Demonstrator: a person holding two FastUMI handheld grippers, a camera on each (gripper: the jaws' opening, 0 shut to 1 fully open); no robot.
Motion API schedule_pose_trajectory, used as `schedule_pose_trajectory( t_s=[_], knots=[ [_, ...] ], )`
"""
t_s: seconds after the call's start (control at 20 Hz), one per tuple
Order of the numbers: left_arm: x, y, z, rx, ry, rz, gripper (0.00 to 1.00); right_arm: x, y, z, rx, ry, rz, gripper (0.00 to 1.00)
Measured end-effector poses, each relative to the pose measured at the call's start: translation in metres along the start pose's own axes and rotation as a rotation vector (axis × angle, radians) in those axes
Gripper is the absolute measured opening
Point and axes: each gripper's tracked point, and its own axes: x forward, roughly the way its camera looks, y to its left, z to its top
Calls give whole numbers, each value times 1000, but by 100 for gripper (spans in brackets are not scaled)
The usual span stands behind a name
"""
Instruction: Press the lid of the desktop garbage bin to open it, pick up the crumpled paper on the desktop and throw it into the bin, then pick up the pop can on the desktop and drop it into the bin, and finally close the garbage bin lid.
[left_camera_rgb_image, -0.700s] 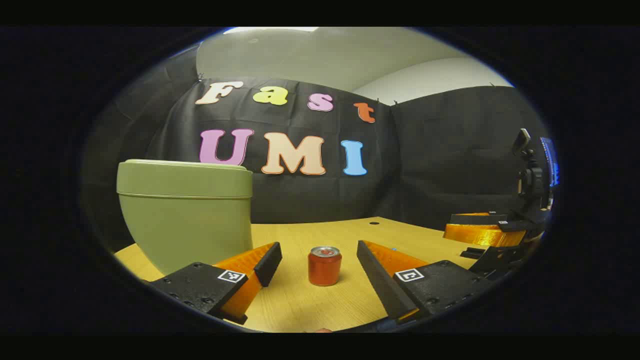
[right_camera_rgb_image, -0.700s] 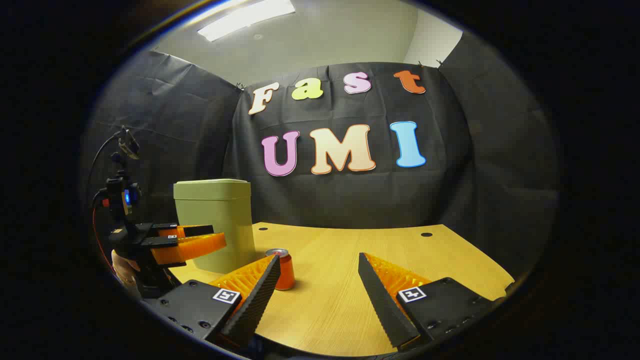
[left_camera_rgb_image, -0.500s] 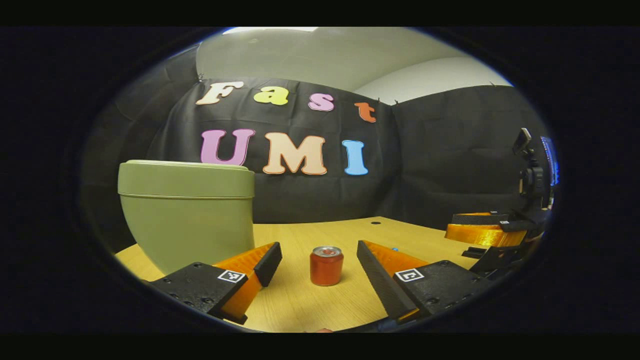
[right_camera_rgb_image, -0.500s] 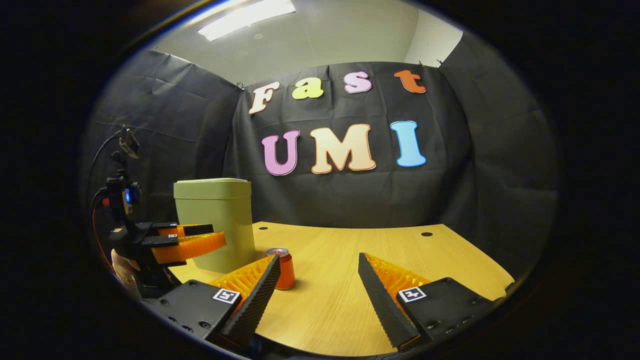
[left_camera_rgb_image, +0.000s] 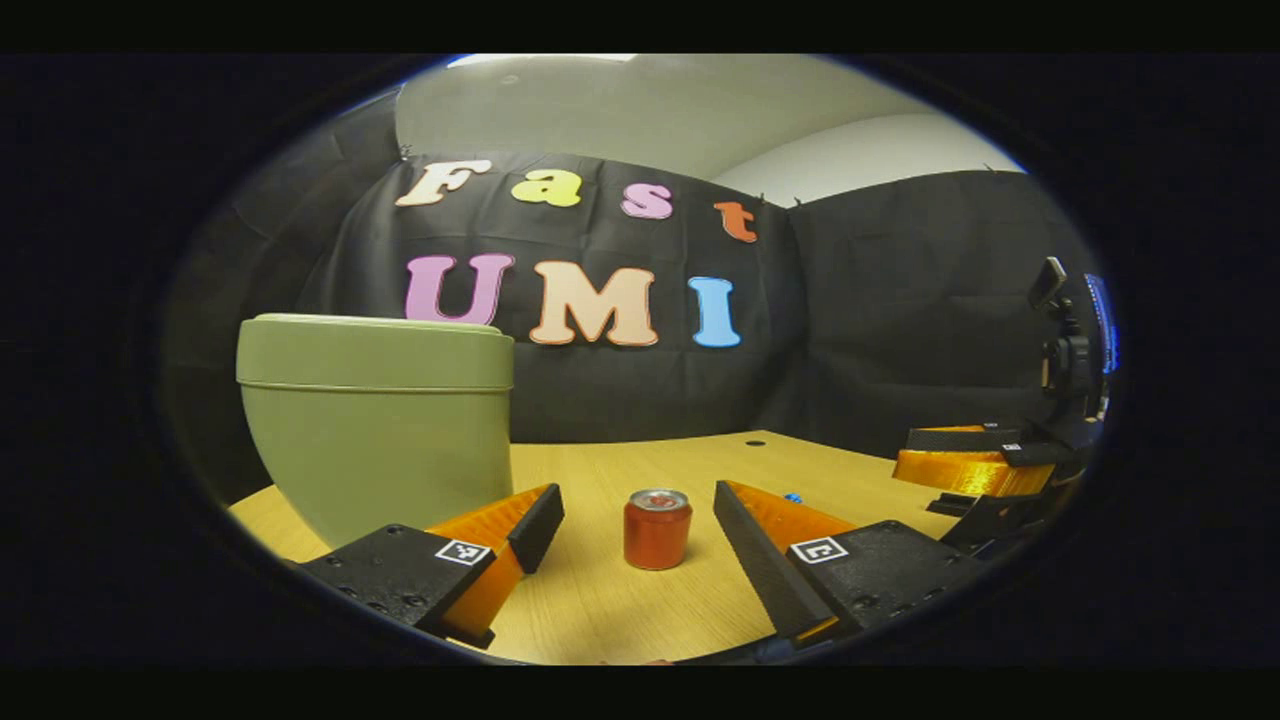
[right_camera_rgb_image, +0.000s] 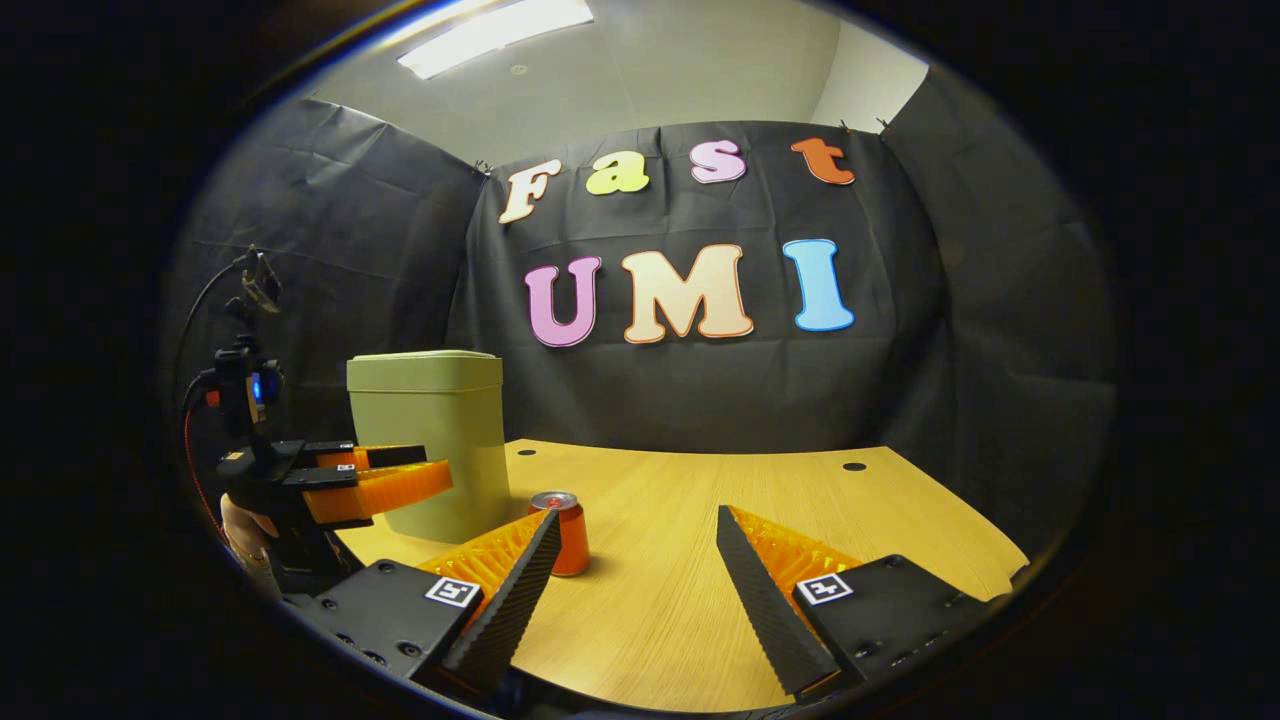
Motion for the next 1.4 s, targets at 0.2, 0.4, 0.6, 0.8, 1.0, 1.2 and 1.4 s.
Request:
schedule_pose_trajectory(
  t_s=[0.2,0.4,0.6,0.8,1.0,1.2,1.4],
  knots=[
    [-1,-4,1,-1,-2,-10,93,-1,2,2,4,-6,5,98],
    [-1,-8,0,-5,2,-25,93,0,0,1,6,-4,2,98],
    [-1,-3,-2,-3,6,-11,93,0,3,0,5,0,10,98],
    [-2,1,4,9,-7,8,85,2,2,-2,-16,4,8,98],
    [-3,10,9,33,-16,45,60,6,8,-9,-27,25,23,98],
    [-6,20,23,85,-34,72,34,9,12,-12,-26,34,43,99],
    [-9,33,47,90,-37,59,13,10,9,-17,-15,49,45,98]
  ],
)
